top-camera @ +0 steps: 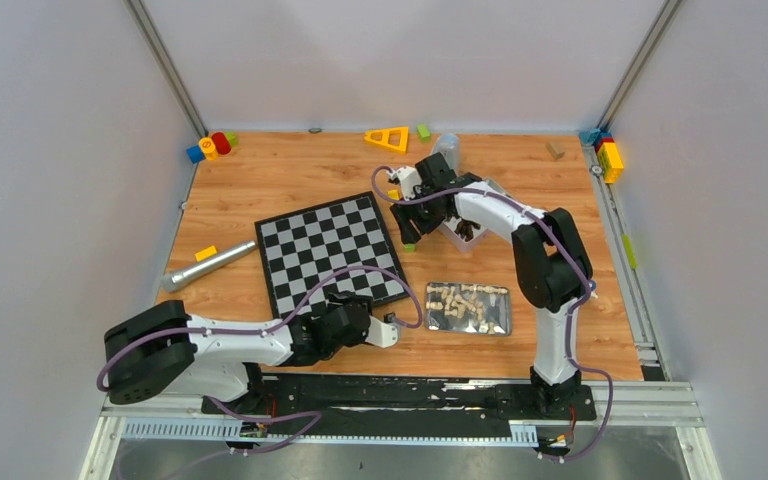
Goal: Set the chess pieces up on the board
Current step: Adjust the chessboard at the center of the board.
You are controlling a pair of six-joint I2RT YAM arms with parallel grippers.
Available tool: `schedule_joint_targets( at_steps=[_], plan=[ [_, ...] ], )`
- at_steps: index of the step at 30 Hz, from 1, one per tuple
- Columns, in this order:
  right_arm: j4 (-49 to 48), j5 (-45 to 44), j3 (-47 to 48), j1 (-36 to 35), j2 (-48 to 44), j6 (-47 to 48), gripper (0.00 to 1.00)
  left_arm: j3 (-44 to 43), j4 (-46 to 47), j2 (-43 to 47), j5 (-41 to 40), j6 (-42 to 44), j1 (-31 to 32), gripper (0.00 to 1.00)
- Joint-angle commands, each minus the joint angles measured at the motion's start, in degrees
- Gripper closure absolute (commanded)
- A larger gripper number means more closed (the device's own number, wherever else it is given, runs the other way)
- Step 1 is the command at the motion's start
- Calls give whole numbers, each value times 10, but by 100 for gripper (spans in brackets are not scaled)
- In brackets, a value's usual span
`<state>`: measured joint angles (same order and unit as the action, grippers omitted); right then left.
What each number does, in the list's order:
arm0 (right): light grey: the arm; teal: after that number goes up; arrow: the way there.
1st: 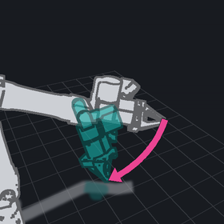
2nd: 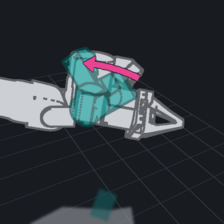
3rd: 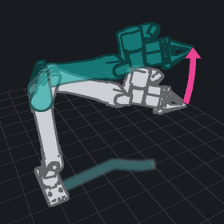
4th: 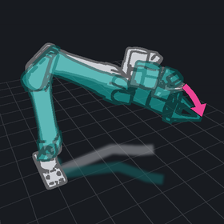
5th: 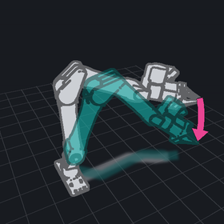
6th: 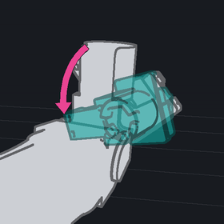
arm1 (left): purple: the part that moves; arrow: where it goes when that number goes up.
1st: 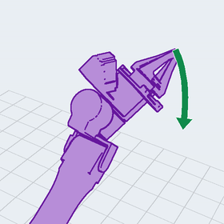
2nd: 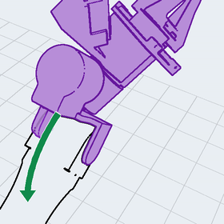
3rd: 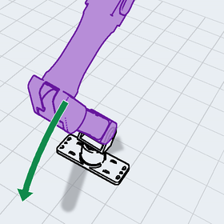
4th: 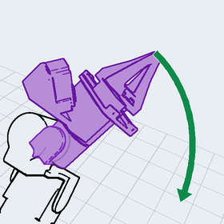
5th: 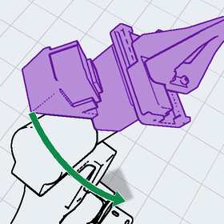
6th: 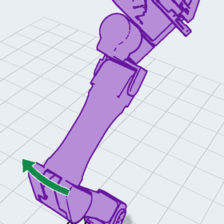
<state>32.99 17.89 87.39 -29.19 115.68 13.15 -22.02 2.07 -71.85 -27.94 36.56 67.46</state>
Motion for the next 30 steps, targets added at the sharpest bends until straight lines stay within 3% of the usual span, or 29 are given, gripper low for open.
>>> schedule_joint_targets(
  at_steps=[1, 5, 9, 12, 15, 19, 24, 30],
  plan=[
    [7, -29, -1, -11, -9, -3, 39, -3, -6, 23, -1, -19, 0, 27],
    [13, -29, -4, -20, 7, -8, 38, 0, -11, 51, -15, -16, 0, 9],
    [23, -30, 1, -26, 29, -11, 42, 3, -14, 85, -35, -3, 0, 1],
    [35, -26, 18, -27, 46, -13, 51, 5, -18, 119, -53, 3, -1, 0],
    [47, -27, 53, -27, 66, -13, 67, 2, -44, 153, -63, 3, -6, 0],
    [54, -37, 113, -27, 105, -11, 79, -15, -89, 213, -52, -8, -47, 0],
    [60, -59, 214, -27, 170, -6, 81, -30, -132, 286, -15, -13, -98, 0],
    [63, -106, 343, -15, 256, -10, 77, -24, -138, 269, 23, -28, -99, 0]
  ],
)
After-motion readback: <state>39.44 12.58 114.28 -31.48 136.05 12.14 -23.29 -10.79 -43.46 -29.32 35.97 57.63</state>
